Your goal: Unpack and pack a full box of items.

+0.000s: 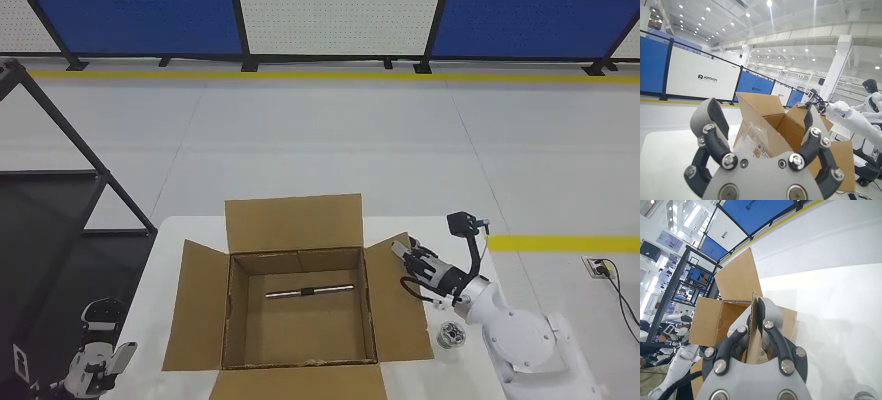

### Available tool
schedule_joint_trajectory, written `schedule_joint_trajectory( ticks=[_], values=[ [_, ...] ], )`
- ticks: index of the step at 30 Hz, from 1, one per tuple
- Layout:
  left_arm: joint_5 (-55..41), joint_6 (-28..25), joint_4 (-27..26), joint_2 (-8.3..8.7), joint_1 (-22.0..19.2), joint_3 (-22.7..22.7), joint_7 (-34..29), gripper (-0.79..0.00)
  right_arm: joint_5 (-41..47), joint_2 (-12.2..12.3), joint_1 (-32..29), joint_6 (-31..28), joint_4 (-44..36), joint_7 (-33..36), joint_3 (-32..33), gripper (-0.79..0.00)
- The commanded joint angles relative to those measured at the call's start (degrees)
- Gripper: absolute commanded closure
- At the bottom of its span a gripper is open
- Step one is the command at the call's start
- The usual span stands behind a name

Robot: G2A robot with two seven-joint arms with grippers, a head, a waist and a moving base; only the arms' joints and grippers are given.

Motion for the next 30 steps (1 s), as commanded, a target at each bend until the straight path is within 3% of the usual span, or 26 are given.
schedule_joint_trajectory(
  ticks=[1,9,11,12,23,30],
  values=[
    [0.0,0.0,0.0,0.00,0.0,0.0,0.0,-0.785,-0.6,0.0,0.5,2.5,-0.1,0.7,-0.1,0.000],
    [0.0,0.0,0.0,0.00,0.0,0.0,0.0,-0.785,-4.0,0.2,4.5,12.8,-0.7,6.8,-2.5,0.000],
    [0.0,0.0,0.0,0.00,0.0,0.0,0.0,-0.785,-4.5,0.2,5.7,13.6,-0.2,8.2,-3.2,-0.372],
    [0.0,0.0,0.0,0.00,0.0,0.0,0.0,-0.785,-4.6,0.2,6.2,13.9,0.0,8.2,-3.4,-0.785],
    [0.0,0.0,0.0,0.00,0.0,0.0,0.0,-0.785,-5.7,0.2,9.8,16.7,2.0,10.8,-6.2,-0.785],
    [0.0,0.0,0.0,0.00,0.0,0.0,0.0,-0.785,-7.9,0.7,8.1,16.1,-0.9,12.8,-6.3,-0.785]
  ],
)
